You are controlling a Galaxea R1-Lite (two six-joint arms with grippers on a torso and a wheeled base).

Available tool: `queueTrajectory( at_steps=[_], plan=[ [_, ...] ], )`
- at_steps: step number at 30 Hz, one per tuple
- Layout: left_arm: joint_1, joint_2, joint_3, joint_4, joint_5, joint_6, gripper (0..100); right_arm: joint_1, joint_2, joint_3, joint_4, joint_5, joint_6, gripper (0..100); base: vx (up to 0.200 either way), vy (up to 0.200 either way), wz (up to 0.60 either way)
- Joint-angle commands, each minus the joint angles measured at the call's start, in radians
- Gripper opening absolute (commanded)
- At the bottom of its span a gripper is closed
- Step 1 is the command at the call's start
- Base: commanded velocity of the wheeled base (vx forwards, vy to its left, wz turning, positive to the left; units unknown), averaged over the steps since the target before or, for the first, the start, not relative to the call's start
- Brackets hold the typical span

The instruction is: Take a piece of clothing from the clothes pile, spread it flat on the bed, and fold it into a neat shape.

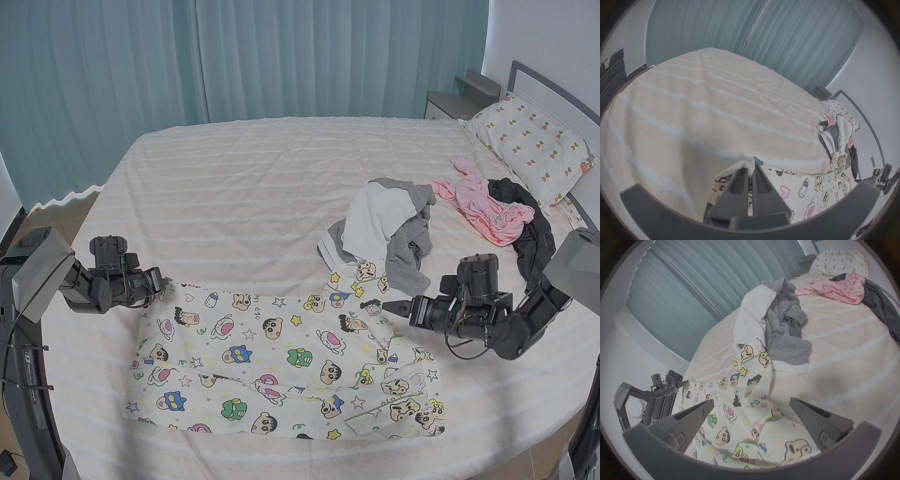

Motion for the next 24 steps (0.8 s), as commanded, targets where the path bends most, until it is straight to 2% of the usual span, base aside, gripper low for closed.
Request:
queueTrajectory(
  at_steps=[1,2,6,14,18,24],
  plan=[
    [0.002,0.005,-0.004,-0.003,0.012,-0.016,0,-0.009,0.150,-0.203,0.144,0.021,-0.005,100,0.000,0.000,0.00],
    [0.002,0.005,-0.002,-0.003,0.015,-0.016,0,-0.013,0.185,-0.284,0.228,0.027,-0.004,100,0.000,0.000,0.00],
    [0.002,0.002,0.004,0.000,0.015,-0.016,0,-0.018,0.231,-0.398,0.331,0.036,-0.001,100,0.000,0.000,0.00],
    [0.000,-0.002,0.011,0.003,0.017,-0.016,0,0.007,0.302,-0.525,0.392,0.052,0.025,100,0.000,0.000,0.00],
    [0.000,-0.002,0.024,0.003,0.014,-0.016,0,0.045,0.337,-0.577,0.394,0.047,0.067,100,0.000,0.000,0.00],
    [-0.003,-0.013,0.036,0.003,0.014,-0.016,0,0.057,0.374,-0.636,0.426,0.039,0.076,100,0.000,0.000,0.00]
  ],
)
